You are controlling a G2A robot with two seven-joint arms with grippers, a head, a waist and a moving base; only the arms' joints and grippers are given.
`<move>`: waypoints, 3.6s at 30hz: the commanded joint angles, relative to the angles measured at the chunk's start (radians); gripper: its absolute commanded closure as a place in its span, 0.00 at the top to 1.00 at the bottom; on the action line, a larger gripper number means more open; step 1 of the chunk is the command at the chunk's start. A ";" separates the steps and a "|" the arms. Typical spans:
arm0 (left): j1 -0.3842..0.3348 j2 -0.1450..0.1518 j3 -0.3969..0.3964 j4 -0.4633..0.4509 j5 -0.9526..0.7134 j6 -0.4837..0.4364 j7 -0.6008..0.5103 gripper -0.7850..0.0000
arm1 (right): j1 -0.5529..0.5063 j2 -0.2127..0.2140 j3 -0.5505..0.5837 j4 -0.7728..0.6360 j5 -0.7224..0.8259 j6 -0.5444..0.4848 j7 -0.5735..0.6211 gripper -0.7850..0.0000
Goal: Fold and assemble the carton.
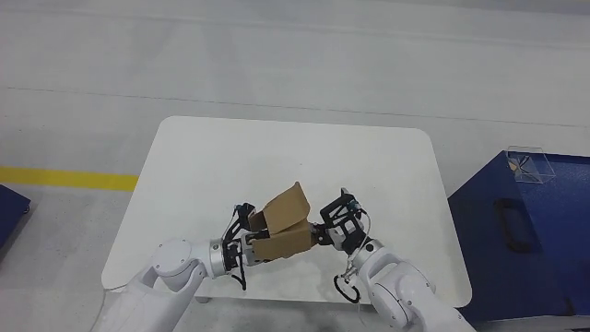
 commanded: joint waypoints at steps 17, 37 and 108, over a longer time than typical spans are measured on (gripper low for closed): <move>-0.002 -0.002 -0.006 0.014 -0.021 0.008 -0.024 0.00 | -0.020 -0.016 0.067 0.003 0.117 -0.022 -0.019 1.00; -0.044 -0.011 0.003 0.068 -0.109 0.062 -0.118 0.00 | -0.051 -0.006 0.187 0.182 0.577 -0.338 0.180 1.00; -0.031 -0.012 0.036 0.042 -0.038 0.074 -0.109 0.00 | -0.030 0.015 0.232 0.075 0.692 -0.385 0.248 1.00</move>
